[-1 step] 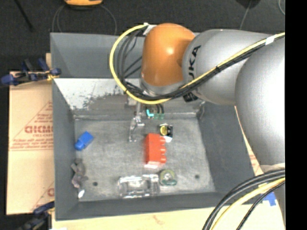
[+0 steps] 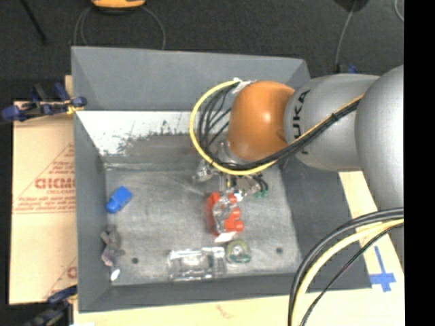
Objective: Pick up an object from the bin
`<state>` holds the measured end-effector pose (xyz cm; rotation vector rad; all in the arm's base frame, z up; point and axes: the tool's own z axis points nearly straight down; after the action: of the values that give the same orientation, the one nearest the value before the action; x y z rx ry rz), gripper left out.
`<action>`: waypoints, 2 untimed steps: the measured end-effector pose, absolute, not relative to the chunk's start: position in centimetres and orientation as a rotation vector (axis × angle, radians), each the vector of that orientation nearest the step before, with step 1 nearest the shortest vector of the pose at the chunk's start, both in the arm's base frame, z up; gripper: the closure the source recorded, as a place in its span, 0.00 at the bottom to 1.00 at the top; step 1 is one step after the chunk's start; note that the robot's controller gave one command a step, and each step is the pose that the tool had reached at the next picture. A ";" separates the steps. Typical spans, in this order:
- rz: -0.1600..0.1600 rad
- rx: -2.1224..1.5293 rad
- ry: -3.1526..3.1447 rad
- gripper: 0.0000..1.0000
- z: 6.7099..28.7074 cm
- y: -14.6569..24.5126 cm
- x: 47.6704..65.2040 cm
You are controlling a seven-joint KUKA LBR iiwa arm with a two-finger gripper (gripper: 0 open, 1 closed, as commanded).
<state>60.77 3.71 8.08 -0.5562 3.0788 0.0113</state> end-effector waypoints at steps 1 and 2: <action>-0.003 -1.112 2.931 0.00 9.1 0.2 58.4; -0.005 -1.500 2.744 0.00 7.5 -5.8 60.4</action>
Offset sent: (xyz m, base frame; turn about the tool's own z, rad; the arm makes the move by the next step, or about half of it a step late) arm -0.0268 -0.0344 0.0058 -0.3712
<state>60.37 -5.77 7.49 -1.4999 2.7442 -0.0052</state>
